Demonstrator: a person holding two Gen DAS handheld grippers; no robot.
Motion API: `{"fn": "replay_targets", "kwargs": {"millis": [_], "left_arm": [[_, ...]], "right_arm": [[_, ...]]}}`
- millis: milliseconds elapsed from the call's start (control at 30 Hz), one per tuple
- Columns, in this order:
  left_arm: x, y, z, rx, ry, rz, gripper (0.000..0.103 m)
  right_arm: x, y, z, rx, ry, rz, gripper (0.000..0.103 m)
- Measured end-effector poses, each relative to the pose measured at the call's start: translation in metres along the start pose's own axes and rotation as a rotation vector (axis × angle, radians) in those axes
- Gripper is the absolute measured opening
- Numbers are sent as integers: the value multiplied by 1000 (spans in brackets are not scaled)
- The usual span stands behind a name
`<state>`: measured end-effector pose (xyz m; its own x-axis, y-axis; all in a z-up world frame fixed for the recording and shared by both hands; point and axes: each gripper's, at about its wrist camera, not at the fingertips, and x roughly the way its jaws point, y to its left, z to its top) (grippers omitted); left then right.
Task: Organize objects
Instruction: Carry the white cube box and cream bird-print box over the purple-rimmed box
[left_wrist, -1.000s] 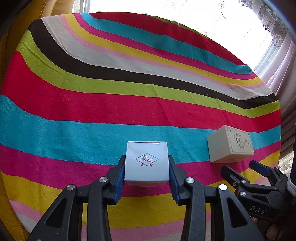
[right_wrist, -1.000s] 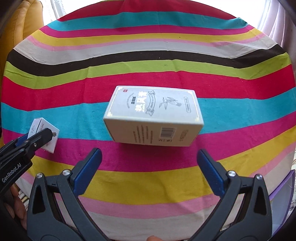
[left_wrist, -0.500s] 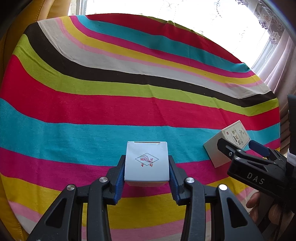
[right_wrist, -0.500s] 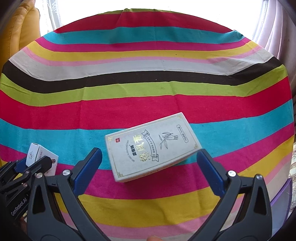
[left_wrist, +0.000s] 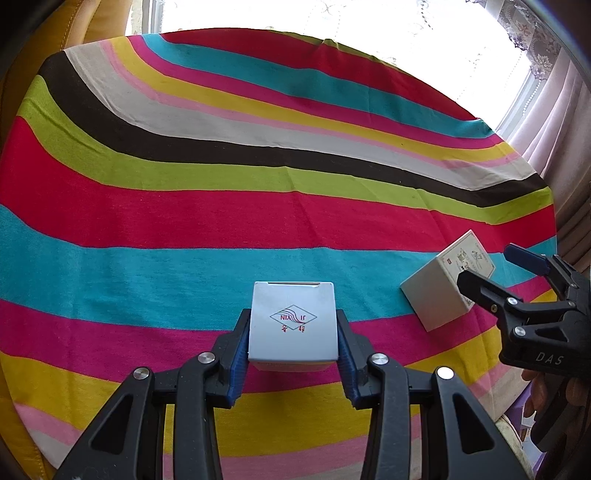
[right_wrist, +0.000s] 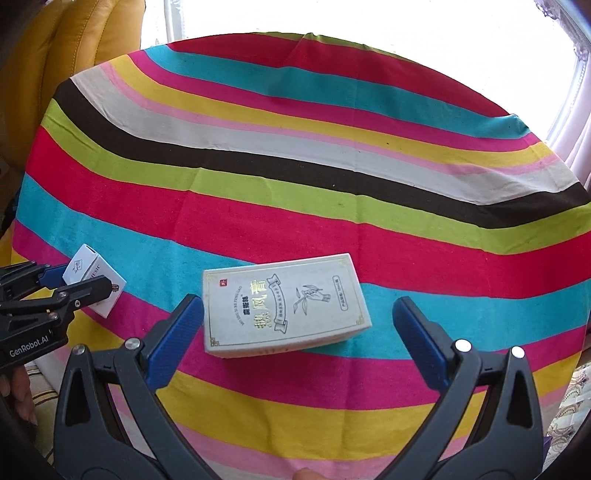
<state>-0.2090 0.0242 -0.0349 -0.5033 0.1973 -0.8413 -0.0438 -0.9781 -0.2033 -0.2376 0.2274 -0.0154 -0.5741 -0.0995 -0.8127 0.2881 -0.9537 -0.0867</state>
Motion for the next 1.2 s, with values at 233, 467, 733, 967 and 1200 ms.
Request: {"fn": "replay_targets", "kwargs": {"millis": [233,467,733,967,1200], "left_arm": [[-3,-7,1,24,-26,7,42],[-9,-19,0,54,-37,21,42],[-22,-39,-6,99,-52,26,42],[-37,-54,-12,120,-64,21,42],[-52,-75,-27,146,-66,-2,42]], "right_arm": [[14,10,3,-96,-1,51,103],[32,6,-4,-83,46,57,103],[13,7,-10,-49,11,-5,101],[-20,2,-21,-18,-26,-39,101],[-52,-5,-42,23,-37,-59,101]]}}
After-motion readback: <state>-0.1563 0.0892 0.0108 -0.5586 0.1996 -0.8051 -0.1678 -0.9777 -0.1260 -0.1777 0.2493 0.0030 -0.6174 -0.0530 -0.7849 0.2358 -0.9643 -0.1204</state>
